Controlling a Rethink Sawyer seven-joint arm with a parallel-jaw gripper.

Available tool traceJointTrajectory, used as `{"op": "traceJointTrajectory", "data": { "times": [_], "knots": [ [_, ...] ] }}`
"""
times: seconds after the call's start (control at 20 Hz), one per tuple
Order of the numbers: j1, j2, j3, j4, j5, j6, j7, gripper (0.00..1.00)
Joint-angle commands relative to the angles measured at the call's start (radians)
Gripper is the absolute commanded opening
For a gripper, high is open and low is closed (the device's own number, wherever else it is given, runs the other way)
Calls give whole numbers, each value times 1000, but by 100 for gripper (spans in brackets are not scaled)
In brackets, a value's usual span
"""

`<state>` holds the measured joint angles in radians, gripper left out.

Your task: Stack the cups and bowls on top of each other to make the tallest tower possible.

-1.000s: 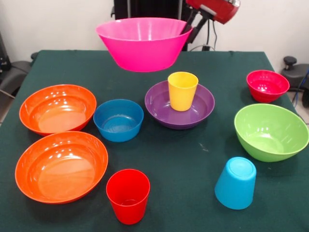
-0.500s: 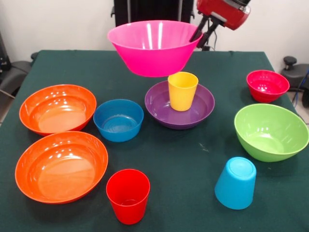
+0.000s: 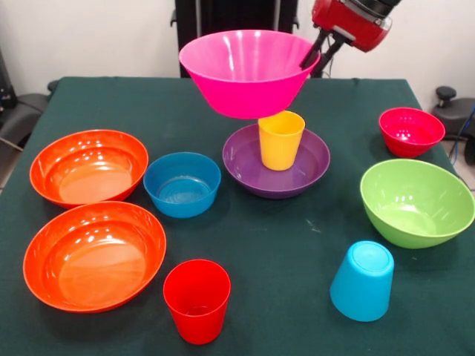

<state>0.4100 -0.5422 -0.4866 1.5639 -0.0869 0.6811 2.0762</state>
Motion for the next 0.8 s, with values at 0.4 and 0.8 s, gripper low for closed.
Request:
{"op": "traceJointTrajectory", "data": {
  "times": [0.4, 0.8],
  "knots": [
    [43, 104, 22, -124, 82, 106, 248, 0],
    [69, 126, 0, -160, 102, 148, 262, 0]
  ]
}}
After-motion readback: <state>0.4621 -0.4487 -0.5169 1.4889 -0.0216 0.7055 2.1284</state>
